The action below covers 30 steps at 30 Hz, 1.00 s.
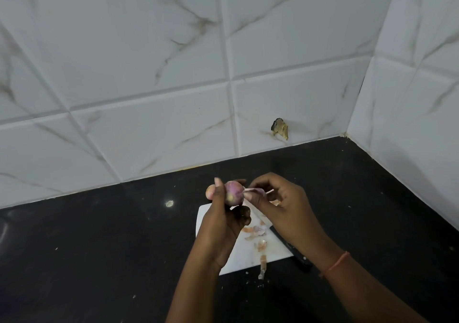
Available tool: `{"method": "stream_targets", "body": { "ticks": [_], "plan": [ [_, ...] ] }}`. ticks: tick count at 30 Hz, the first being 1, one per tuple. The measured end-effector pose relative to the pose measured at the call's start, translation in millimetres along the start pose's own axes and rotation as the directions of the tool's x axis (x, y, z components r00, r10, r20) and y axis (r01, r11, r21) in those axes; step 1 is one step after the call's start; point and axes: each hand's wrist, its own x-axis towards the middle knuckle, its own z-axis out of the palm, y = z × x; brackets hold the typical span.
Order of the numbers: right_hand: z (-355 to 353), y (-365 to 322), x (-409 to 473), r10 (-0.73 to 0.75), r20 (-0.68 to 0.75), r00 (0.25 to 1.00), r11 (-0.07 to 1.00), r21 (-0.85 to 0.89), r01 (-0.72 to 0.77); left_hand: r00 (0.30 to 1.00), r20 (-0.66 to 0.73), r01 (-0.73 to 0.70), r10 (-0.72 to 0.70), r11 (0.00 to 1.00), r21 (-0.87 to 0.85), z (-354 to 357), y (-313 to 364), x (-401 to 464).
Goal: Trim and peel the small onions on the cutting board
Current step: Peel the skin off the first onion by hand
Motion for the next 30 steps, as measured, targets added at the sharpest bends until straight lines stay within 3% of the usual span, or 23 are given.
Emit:
{"method": "stream_targets", "body": {
  "ticks": [8,13,16,21,30],
  "plan": [
    [7.8,-3.7,-1.2,0.313,-0.010,0.950,0.866,0.413,-0.281,0.998,0.003,0.058,-0.058,0.998,0.031,4.7,4.3,-1.9],
    [10.5,-7.2,3.0,0.520,0.203,0.830,0.443,0.767,-0.465,0.999,0.020,0.042,-0.040,0.995,-0.089,5.9,5.1,-1.0],
    [10.8,-6.6,4.5,0.531,0.262,0.806,0.311,0.824,-0.473,0.999,0.050,0.007,-0.001,0.993,-0.122,7.4,3.6,-1.9],
    [12.4,-2.9,4.8,0.531,0.254,0.808,0.240,0.869,-0.432,0.989,0.080,-0.120,0.126,0.989,-0.082,4.3,-1.1,-3.6],
    [16.1,-1.2,1.7,0.493,0.176,0.852,0.316,0.876,-0.364,0.993,0.013,-0.118,0.119,0.991,-0.056,1.4,-0.5,-0.7]
  ]
}}
